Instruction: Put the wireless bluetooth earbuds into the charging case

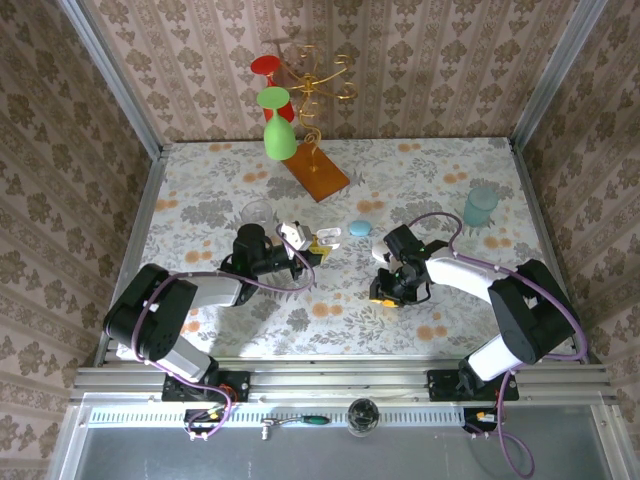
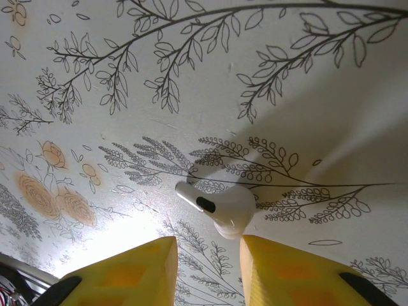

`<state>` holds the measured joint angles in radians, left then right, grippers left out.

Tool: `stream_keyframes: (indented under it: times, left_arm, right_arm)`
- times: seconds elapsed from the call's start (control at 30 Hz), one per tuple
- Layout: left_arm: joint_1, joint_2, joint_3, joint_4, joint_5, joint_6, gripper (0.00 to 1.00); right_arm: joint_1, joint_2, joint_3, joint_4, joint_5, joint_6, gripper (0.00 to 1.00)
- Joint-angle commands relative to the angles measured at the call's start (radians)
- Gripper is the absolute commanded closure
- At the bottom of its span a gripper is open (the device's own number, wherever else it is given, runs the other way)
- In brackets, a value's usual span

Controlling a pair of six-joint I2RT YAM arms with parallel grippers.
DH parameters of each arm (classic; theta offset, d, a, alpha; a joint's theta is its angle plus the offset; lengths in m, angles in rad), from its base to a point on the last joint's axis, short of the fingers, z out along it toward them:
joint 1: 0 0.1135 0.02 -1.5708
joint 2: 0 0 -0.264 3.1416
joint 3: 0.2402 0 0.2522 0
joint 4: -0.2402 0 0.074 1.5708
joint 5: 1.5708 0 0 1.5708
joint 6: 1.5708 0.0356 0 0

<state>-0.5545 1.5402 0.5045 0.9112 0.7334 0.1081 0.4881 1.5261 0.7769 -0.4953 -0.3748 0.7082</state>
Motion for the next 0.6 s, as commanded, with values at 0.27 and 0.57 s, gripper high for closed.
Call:
stream_keyframes:
  times: [0.27, 0.57]
  left_arm:
    - [0.002, -0.004, 0.011, 0.006, 0.008, 0.007, 1.00]
    - [0.002, -0.002, 0.014, 0.002, 0.006, 0.011, 1.00]
  right_arm:
    - [0.006, 0.018, 0.015, 0.021, 0.039, 0.012, 0.66]
    - [-0.003, 0.060, 0.010, 0.063, 0.066, 0.025, 0.68]
